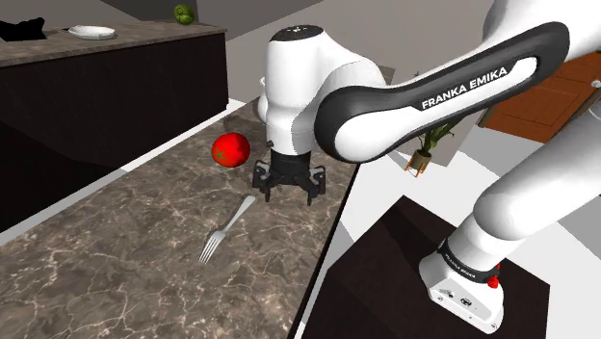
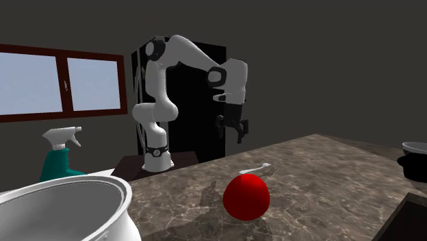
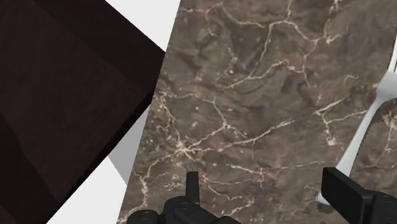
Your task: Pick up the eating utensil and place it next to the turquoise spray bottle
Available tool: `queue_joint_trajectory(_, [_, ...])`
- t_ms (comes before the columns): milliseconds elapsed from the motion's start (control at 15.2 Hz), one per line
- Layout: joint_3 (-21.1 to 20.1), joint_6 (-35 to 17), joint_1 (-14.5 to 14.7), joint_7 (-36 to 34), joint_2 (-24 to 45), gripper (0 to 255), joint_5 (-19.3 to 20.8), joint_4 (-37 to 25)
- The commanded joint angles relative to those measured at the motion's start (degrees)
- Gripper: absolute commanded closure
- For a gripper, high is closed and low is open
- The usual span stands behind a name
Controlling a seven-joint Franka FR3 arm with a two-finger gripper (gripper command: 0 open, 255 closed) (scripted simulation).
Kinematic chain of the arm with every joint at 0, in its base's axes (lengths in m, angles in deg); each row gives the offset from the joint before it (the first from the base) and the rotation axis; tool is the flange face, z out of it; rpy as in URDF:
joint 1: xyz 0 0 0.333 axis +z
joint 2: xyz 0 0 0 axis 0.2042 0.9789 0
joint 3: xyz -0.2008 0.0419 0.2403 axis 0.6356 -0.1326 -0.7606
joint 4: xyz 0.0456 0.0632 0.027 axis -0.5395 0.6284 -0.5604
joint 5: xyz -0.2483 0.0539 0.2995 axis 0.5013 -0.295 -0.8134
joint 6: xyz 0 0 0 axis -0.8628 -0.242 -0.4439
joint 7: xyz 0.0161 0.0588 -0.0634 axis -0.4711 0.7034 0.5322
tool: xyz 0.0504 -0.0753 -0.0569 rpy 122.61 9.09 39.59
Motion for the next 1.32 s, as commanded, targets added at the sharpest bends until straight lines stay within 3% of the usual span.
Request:
queue_joint_trajectory(0, [-4.11, -1.14, -2.21, -10.28, 7.94, 0, 8.06, -3.58])
queue_joint_trajectory(66, [-5.08, -0.88, -2.12, -15.67, 12.65, 0, 13.11, -5.79])
queue_joint_trajectory(198, [-4.0, 0.67, 1.05, -25.2, 21.4, 0, 22.18, -10.67])
queue_joint_trajectory(528, [5.16, 5.32, 13.83, -39.04, 35.76, 0, 33.81, -24.17])
queue_joint_trajectory(594, [6.18, 5.91, 15.21, -40.21, 37.24, 0, 34.71, -25.98])
queue_joint_trajectory(1254, [8.18, 1.75, 15.82, -41.84, 39.86, 0, 37.47, -23.65])
